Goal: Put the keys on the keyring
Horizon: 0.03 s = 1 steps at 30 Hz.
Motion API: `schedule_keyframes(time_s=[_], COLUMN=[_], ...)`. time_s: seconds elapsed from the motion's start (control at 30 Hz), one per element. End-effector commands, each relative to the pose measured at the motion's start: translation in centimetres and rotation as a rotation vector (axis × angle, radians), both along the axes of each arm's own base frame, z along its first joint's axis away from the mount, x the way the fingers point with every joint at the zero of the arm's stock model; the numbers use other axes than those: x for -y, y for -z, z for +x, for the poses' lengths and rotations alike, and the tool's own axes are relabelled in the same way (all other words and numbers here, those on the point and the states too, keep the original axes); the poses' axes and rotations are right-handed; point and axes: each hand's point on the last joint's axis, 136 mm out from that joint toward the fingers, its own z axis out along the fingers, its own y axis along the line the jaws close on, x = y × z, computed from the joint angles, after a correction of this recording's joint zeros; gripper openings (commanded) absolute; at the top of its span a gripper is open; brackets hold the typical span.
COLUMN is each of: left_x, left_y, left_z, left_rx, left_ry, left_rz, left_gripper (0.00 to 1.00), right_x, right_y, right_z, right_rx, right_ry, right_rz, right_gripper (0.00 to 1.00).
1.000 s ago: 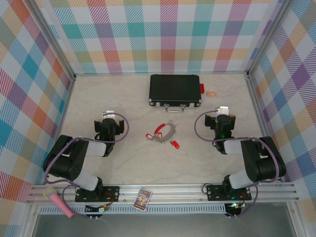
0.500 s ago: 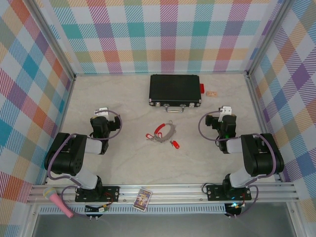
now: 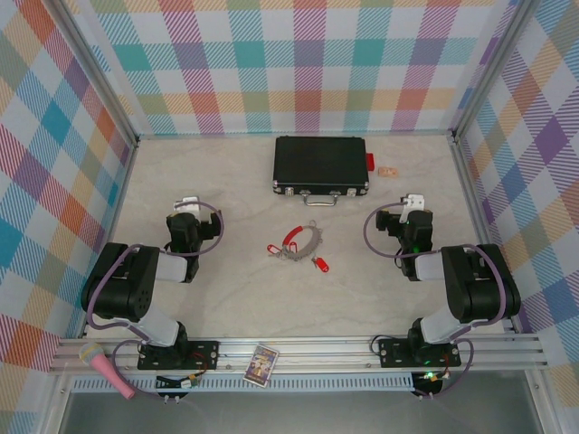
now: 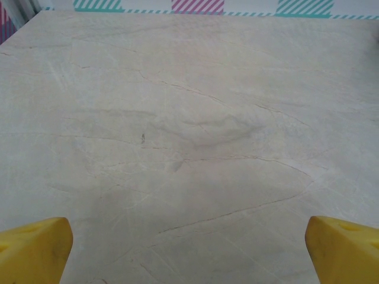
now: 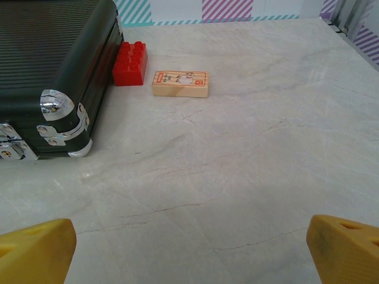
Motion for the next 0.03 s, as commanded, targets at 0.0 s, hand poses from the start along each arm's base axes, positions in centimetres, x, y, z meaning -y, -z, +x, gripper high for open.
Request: schedule_keyframes(time_s=[0.0], left_x=[0.37], left_y=[-0.53], left_z=[0.54], left_rx=[0.016], left_ry=[0.024], left_rz=[-0.014], left_gripper=[1.00], right_x=[-0.04], right_y=[-1.09], right_z=[0.78], right_rx=[0.030], right_ry=[0.000], right_rz=[0.020], right_gripper=[0.99])
